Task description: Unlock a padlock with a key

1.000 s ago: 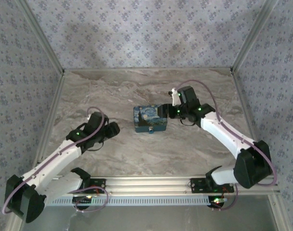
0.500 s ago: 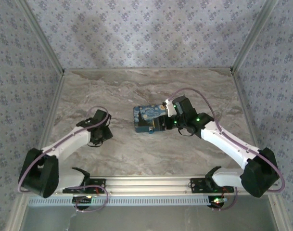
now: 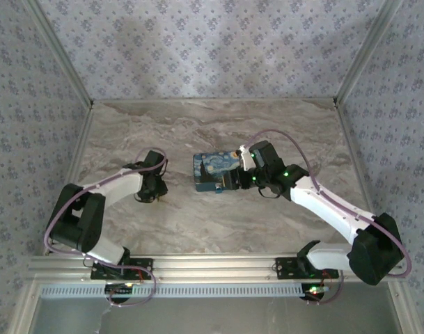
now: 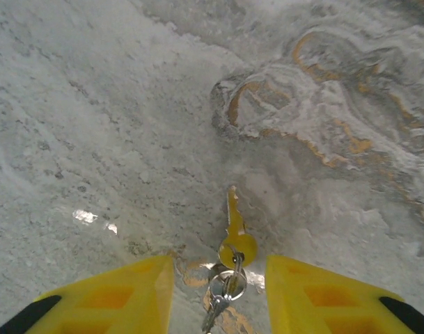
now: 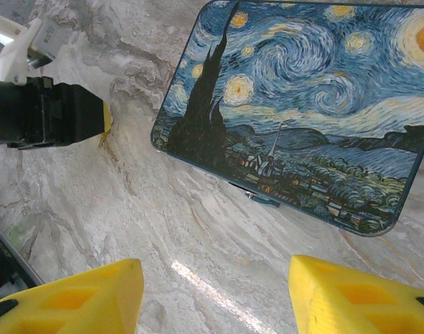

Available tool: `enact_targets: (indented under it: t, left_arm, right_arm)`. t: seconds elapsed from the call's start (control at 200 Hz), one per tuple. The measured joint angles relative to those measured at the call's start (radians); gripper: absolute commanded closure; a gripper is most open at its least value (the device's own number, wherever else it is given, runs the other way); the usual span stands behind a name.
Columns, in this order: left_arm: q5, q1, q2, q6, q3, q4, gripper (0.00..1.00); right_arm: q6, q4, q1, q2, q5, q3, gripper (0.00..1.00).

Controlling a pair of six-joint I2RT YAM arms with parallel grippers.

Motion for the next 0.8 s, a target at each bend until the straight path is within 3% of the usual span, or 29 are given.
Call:
enact_targets:
  t: [0.17, 0.415, 0.65, 0.799]
  left_arm:
    - [-0.005, 0.005, 0.03, 0.007, 0.016, -0.015, 0.76]
    - [-0.009, 0.005, 0.048, 0.027, 0.044, -0.025, 1.0]
    - [0.011, 0.002, 0.028, 0.04, 0.045, 0.003, 1.0]
    - [0.026, -0.023, -0.065, 0.052, 0.06, -0.045, 1.0]
  right_arm:
    - [0.0, 0.0, -0.009, 0.0, 0.003, 0.0, 0.41]
    - [0.008, 0.005, -0.028, 0.0, 0.003, -0.024, 0.41]
    - [0.023, 0.019, -0.03, -0.008, 0.002, -0.05, 0.41]
    - [0.032, 0.04, -0.03, -0.05, 0.002, -0.076, 0.39]
